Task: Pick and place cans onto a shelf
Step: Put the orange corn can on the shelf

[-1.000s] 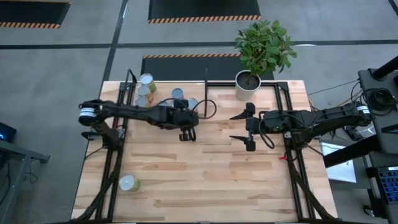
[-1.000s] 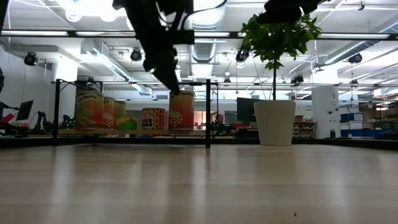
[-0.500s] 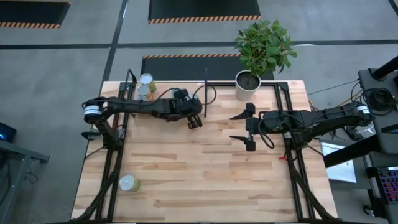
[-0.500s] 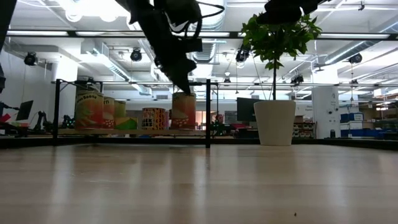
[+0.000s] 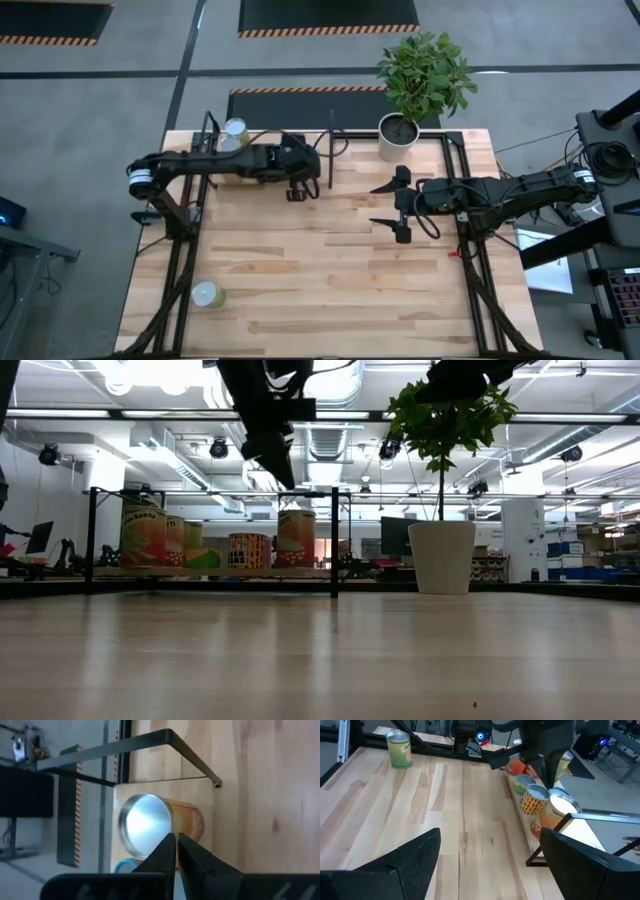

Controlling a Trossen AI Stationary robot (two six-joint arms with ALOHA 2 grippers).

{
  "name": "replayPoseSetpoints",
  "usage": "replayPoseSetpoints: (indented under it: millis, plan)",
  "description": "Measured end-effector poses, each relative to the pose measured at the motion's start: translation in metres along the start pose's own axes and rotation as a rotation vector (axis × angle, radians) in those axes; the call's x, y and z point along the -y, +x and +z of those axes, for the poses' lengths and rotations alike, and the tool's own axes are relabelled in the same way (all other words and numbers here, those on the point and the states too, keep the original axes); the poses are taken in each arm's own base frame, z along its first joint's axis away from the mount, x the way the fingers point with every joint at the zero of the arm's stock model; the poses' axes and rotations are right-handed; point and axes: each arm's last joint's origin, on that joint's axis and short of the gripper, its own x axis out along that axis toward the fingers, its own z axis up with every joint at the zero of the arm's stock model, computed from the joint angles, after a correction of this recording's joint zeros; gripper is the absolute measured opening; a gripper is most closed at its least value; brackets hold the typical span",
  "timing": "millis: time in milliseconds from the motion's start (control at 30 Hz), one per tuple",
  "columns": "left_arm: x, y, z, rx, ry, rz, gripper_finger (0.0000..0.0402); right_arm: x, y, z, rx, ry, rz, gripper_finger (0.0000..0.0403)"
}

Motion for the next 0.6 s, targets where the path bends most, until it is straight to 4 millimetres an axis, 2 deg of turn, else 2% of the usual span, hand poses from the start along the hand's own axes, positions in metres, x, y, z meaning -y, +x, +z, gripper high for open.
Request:
replayPoseSetpoints:
  millis: [200,433,600]
  plan:
    - [-0.02,0.012,-0.006,0.034,0.055,-0.065,0.0,0.0,0.0,0.0,0.0,0.015,0.0,0.0327]
    - [-0.045,0.026,-0.01,0.107,-0.036,-0.064,0.0,0.0,0.0,-0.002,-0.013,0.024,0.001,0.0327]
    - [-0.052,0.034,-0.009,0.156,-0.103,-0.064,0.0,0.0,0.0,-0.003,-0.022,0.026,0.002,0.0327]
